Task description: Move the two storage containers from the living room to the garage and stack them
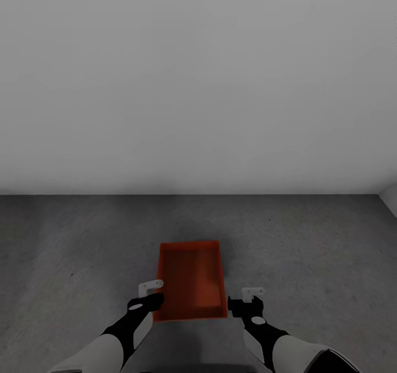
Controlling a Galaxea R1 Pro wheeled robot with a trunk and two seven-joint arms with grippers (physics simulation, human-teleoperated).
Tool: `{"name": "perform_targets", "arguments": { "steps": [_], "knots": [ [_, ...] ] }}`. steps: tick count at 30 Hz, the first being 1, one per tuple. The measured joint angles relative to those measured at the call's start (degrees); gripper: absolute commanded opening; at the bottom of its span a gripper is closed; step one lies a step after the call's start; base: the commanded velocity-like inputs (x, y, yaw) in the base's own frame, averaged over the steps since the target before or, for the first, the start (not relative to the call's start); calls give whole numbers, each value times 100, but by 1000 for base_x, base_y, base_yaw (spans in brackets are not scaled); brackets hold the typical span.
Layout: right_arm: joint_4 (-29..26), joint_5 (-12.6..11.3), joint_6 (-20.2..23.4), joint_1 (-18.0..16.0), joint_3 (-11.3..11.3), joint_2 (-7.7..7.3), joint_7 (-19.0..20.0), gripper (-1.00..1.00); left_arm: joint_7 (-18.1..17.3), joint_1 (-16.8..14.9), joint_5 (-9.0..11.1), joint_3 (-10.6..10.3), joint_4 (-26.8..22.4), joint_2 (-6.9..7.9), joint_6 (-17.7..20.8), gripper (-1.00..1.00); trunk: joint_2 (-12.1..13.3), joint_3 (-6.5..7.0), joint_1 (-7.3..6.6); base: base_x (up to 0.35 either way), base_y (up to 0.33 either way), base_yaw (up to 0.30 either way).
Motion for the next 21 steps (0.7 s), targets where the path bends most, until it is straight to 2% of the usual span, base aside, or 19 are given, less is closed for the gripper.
{"name": "perform_targets", "arguments": {
  "steps": [11, 21],
  "knots": [
    [0, 0, 0, 0, 0, 0, 0, 100, -16, 0, 4, -8, -30, -9, -8, 100, 2, 1, 0, -3, 0, 0],
    [0, 0, 0, 0, 0, 0, 0, 100, -20, 0, 37, 1, -5, 7, 15, 100, 2, 1, 3, -272, 3, 0]
  ]
}}
